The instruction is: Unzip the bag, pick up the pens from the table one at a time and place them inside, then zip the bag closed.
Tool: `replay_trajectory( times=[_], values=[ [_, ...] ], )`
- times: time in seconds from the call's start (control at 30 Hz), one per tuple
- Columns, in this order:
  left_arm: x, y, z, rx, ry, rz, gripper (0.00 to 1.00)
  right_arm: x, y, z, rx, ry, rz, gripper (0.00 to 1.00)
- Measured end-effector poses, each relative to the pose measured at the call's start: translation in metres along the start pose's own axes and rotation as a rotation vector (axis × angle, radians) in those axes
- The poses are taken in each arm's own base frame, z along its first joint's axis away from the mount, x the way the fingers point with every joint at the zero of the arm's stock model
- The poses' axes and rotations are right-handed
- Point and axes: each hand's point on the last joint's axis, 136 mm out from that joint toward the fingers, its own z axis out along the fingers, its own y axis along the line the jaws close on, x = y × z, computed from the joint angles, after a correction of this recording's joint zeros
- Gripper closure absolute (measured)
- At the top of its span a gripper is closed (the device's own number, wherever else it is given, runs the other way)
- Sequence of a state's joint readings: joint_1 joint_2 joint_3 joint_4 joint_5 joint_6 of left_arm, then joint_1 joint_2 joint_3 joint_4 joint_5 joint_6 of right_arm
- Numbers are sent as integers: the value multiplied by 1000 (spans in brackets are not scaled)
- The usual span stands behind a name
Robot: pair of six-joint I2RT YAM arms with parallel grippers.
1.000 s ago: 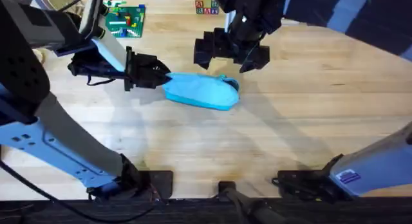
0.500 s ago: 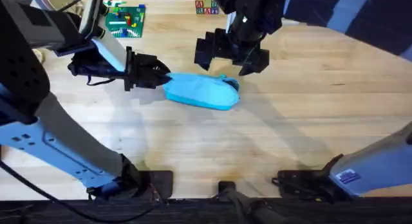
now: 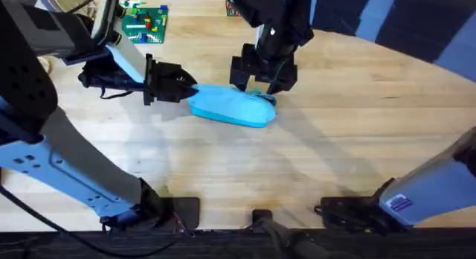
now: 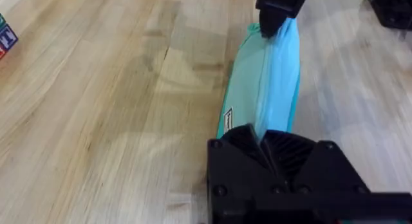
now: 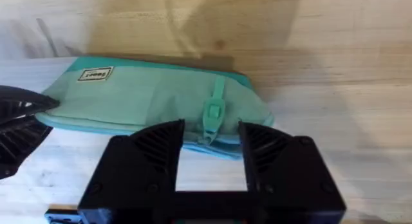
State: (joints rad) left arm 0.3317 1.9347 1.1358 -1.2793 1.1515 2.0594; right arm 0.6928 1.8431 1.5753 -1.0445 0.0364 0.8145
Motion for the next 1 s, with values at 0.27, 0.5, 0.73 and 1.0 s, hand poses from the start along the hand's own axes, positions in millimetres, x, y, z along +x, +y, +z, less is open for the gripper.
replay_trajectory(
  times=[0.27,0.5,0.73,1.0],
  values=[
    [0,0,0,0,0,0,959,4,-5,0,19,18,1,650],
    [0,0,0,0,0,0,959,6,-6,0,24,23,1,840],
    [0,0,0,0,0,0,959,6,-5,0,21,25,1,962],
    [0,0,0,0,0,0,959,6,-6,0,23,26,1,968]
  ],
)
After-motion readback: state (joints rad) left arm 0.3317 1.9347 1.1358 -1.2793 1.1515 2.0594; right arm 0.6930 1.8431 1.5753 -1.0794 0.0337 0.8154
